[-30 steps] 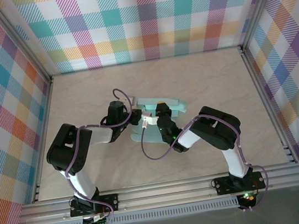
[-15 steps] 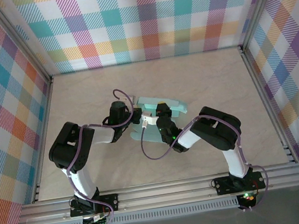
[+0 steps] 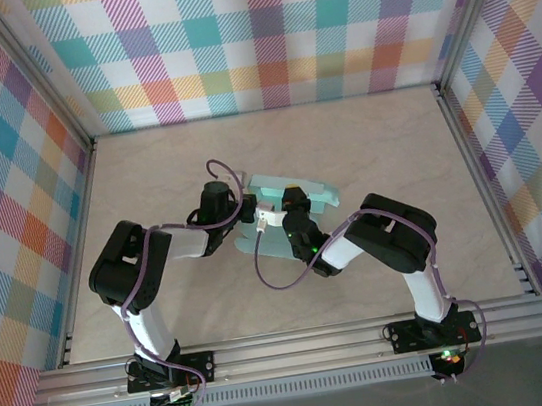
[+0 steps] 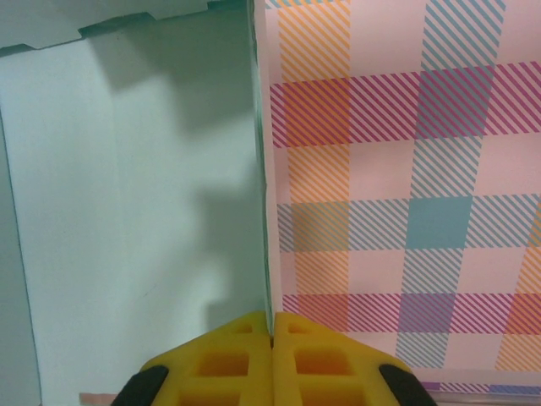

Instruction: Fold the paper box

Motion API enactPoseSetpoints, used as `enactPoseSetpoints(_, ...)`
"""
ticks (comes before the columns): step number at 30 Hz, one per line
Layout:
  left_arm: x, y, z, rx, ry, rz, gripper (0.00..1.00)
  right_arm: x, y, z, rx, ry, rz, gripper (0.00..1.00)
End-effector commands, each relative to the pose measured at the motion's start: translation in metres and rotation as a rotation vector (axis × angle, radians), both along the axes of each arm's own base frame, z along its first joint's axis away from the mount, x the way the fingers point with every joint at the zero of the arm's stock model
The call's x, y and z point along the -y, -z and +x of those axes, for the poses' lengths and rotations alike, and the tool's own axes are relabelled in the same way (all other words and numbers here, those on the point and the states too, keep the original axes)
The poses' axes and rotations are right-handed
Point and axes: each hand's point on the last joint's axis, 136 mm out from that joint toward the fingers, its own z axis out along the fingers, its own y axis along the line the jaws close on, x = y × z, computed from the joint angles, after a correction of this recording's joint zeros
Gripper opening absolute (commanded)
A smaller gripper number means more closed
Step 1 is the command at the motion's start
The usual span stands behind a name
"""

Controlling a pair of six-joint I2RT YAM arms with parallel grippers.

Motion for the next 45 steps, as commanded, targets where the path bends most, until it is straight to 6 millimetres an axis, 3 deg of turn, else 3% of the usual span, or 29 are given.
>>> enactPoseSetpoints(1,0.004,0.011,-0.004,-0.039,0.014,0.029,0.01,-0.014,0.0,-0.005,-0.007,-0.045,0.035,0.13)
enactPoseSetpoints(4,0.003,0.011,-0.004,-0.036,0.024,0.044,0.01,-0.015,-0.007,-0.004,0.017,-0.045,0.056,0.34)
enactPoseSetpoints(13,0.003,0.011,-0.005,-0.029,0.044,0.071,0.01,-0.006,-0.017,-0.013,-0.016,-0.04,0.152,0.49)
enactPoseSetpoints(21,-0.001,0.012,-0.005,-0.028,0.044,0.115,0.01,0.0,-0.004,-0.051,-0.37,-0.101,0.342,0.78)
enactPoseSetpoints(25,-0.001,0.012,-0.007,-0.026,0.054,0.131,0.02,-0.003,-0.018,-0.067,-0.472,-0.117,0.44,0.82)
enactPoseSetpoints(30,0.003,0.013,-0.014,-0.016,0.108,0.147,0.02,-0.006,-0.086,-0.081,-0.575,-0.135,0.767,0.86)
enactPoseSetpoints(33,0.006,0.01,-0.021,0.022,0.153,0.164,0.02,0.011,-0.113,-0.073,-0.677,-0.082,1.004,0.87)
enactPoseSetpoints(40,0.015,0.004,-0.031,0.053,0.206,0.197,0.02,0.03,-0.133,-0.05,-1.103,0.105,1.557,0.85)
enactPoseSetpoints(45,0.022,0.005,-0.037,0.056,0.23,0.202,0.02,0.013,-0.121,-0.035,-1.343,0.217,1.583,0.84)
